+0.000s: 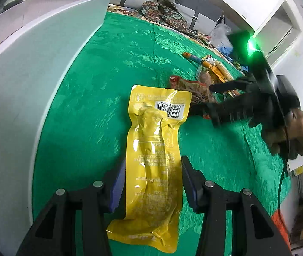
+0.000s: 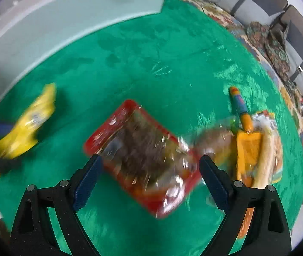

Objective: Organize snacks
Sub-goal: 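Grasp the red snack packet with the right gripper while the left holds the yellow pack, then carry both packets over the white box and open both grippers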

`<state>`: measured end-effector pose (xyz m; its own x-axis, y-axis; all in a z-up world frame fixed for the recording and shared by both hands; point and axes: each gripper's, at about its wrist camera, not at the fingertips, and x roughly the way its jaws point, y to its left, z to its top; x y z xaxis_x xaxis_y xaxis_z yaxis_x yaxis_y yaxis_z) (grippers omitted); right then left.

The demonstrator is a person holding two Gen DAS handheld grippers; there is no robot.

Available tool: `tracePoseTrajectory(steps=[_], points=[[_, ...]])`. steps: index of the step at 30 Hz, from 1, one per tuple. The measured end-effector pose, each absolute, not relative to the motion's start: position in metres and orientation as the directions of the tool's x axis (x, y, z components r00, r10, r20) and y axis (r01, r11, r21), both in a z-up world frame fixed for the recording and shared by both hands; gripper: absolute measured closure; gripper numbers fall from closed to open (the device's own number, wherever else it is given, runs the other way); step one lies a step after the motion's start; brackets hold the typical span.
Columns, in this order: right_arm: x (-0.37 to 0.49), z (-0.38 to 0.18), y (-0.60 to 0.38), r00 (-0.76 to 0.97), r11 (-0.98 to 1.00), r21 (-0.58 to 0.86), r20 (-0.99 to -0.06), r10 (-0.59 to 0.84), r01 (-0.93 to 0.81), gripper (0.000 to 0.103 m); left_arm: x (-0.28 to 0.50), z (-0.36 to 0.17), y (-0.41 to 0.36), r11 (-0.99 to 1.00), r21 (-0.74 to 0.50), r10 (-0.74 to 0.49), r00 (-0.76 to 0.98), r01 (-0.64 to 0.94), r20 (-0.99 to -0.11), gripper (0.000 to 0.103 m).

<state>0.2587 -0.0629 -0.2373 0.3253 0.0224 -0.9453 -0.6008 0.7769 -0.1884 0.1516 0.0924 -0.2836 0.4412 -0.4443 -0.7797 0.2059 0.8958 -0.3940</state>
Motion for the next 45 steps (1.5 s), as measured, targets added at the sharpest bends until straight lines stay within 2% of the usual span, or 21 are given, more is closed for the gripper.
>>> tracePoseTrajectory(steps=[1, 2, 3, 6, 8, 10, 12, 14, 16, 17, 19, 20, 21, 22, 23, 24, 26, 30, 35, 40, 45], points=[[0.269, -0.244, -0.065, 0.273, 0.828, -0.116, -0.961, 0.045, -0.548, 0.008, 0.15, -0.284, 0.093, 0.896, -0.391, -0.443, 0.442, 0.209, -0.78, 0.055], [0.279, -0.245, -0.078, 0.18, 0.905, 0.029, -0.977, 0.116, -0.424, 0.008, 0.149, -0.284, 0.093, 0.896, -0.389, -0.445, 0.446, 0.216, -0.777, 0.055], [0.282, -0.245, -0.088, 0.133, 0.938, 0.114, -0.977, 0.166, -0.327, 0.008, 0.149, -0.284, 0.093, 0.894, -0.391, -0.448, 0.449, 0.219, -0.773, 0.055], [0.28, -0.241, -0.111, -0.03, 0.906, 0.394, -0.919, 0.394, -0.157, 0.009, 0.15, -0.285, 0.094, 0.893, -0.397, -0.449, 0.462, 0.211, -0.765, 0.054], [0.284, -0.229, -0.115, -0.001, 0.931, 0.313, -0.948, 0.319, -0.189, 0.009, 0.15, -0.286, 0.095, 0.891, -0.406, -0.453, 0.462, 0.204, -0.763, 0.054], [0.28, -0.215, -0.094, 0.093, 0.89, 0.133, -0.977, 0.191, -0.435, 0.008, 0.149, -0.286, 0.098, 0.886, -0.42, -0.462, 0.457, 0.196, -0.76, 0.055], [0.269, -0.219, -0.073, 0.093, 0.79, 0.08, -0.981, 0.171, -0.608, 0.009, 0.147, -0.286, 0.103, 0.889, -0.422, -0.455, 0.46, 0.178, -0.763, 0.055], [0.263, -0.236, -0.058, 0.059, 0.734, 0.068, -0.988, 0.146, -0.676, 0.009, 0.145, -0.286, 0.105, 0.889, -0.425, -0.453, 0.464, 0.17, -0.761, 0.055], [0.265, -0.252, -0.05, 0.098, 0.736, 0.003, -0.991, 0.094, -0.677, 0.004, 0.143, -0.286, 0.102, 0.895, -0.408, -0.443, 0.464, 0.179, -0.767, 0.055], [0.267, -0.25, -0.05, 0.132, 0.75, 0.002, -0.984, 0.119, -0.661, 0.005, 0.143, -0.285, 0.101, 0.898, -0.399, -0.438, 0.464, 0.185, -0.77, 0.055], [0.273, -0.247, -0.054, 0.146, 0.801, -0.007, -0.984, 0.1, -0.598, 0.009, 0.141, -0.285, 0.101, 0.899, -0.395, -0.437, 0.465, 0.19, -0.77, 0.055], [0.273, -0.244, -0.057, 0.137, 0.815, -0.008, -0.987, 0.087, -0.579, 0.016, 0.14, -0.286, 0.102, 0.897, -0.4, -0.439, 0.468, 0.187, -0.767, 0.055], [0.278, -0.241, -0.058, 0.14, 0.821, -0.007, -0.986, 0.088, -0.571, 0.034, 0.14, -0.286, 0.103, 0.896, -0.405, -0.441, 0.469, 0.182, -0.765, 0.055], [0.28, -0.235, -0.064, 0.122, 0.834, 0.023, -0.987, 0.108, -0.551, 0.036, 0.14, -0.286, 0.103, 0.894, -0.411, -0.444, 0.47, 0.178, -0.763, 0.055], [0.285, -0.233, -0.073, 0.094, 0.856, 0.069, -0.986, 0.136, -0.513, 0.043, 0.139, -0.286, 0.104, 0.891, -0.418, -0.449, 0.471, 0.175, -0.759, 0.055], [0.285, -0.23, -0.081, 0.087, 0.868, 0.092, -0.984, 0.153, -0.489, 0.044, 0.139, -0.286, 0.104, 0.89, -0.422, -0.451, 0.472, 0.174, -0.757, 0.055], [0.283, -0.223, -0.106, 0.079, 0.887, 0.161, -0.973, 0.215, -0.434, 0.044, 0.138, -0.284, 0.104, 0.885, -0.431, -0.46, 0.476, 0.177, -0.749, 0.055], [0.278, -0.201, -0.167, 0.124, 0.877, 0.42, -0.881, 0.456, -0.235, 0.044, 0.134, -0.277, 0.101, 0.867, -0.461, -0.492, 0.476, 0.19, -0.729, 0.055], [0.265, -0.19, -0.206, 0.172, 0.84, 0.534, -0.823, 0.542, -0.092, 0.044, 0.135, -0.255, 0.101, 0.81, -0.558, -0.567, 0.485, 0.181, -0.666, 0.055], [0.249, -0.14, -0.174, 0.244, 0.741, 0.657, -0.702, 0.669, -0.139, 0.043, 0.133, -0.196, 0.127, 0.763, -0.617, -0.599, 0.572, 0.194, -0.56, 0.055], [0.256, -0.077, -0.095, 0.266, 0.641, 0.71, -0.583, 0.767, -0.292, 0.041, 0.134, -0.14, 0.188, 0.824, -0.547, -0.482, 0.692, 0.15, -0.538, 0.055]])
